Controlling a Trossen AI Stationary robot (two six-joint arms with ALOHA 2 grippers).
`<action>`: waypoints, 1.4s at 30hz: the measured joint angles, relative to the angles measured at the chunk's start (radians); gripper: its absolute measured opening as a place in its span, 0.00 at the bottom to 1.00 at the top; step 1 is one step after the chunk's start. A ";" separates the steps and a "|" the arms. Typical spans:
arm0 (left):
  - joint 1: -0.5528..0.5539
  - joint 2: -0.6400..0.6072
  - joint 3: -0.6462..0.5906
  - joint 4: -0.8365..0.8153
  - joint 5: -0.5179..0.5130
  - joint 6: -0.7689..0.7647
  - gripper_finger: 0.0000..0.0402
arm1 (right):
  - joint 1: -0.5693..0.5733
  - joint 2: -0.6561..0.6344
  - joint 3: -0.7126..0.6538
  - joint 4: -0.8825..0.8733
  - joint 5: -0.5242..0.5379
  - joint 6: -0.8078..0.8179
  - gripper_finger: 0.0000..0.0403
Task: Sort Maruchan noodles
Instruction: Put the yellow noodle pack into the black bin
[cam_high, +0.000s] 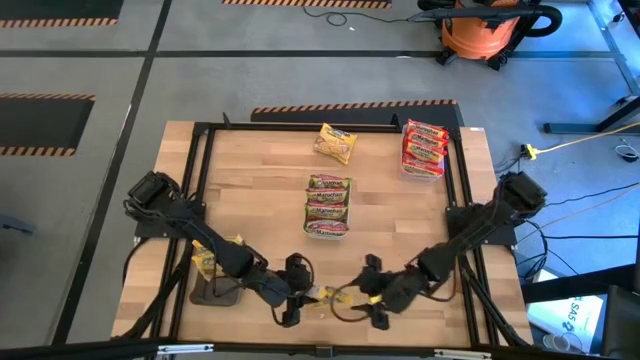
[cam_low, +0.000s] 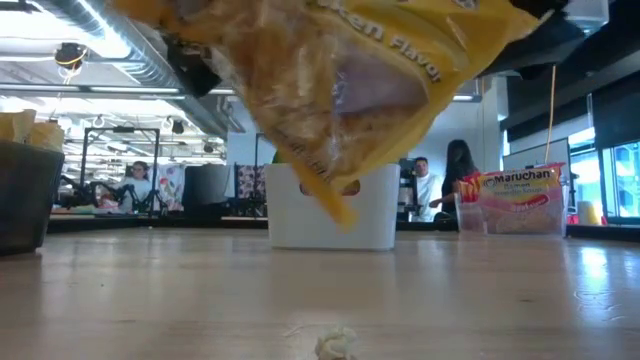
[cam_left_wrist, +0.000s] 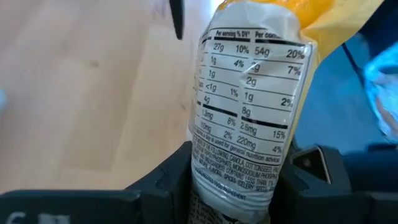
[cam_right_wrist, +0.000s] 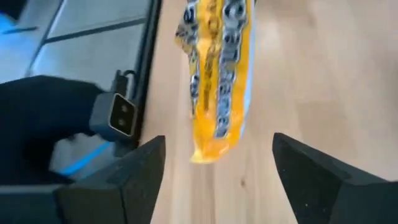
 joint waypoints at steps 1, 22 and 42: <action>-0.006 0.000 0.000 0.003 -0.024 0.003 0.32 | 0.018 -0.009 -0.012 -0.002 0.042 0.006 0.69; -0.022 -0.002 -0.061 0.450 -0.298 0.293 0.32 | 0.122 0.087 -0.415 1.101 0.391 -0.232 0.66; -0.022 -0.003 -0.061 0.567 -0.246 0.368 0.32 | 0.087 0.083 -0.351 1.167 0.407 -0.456 0.66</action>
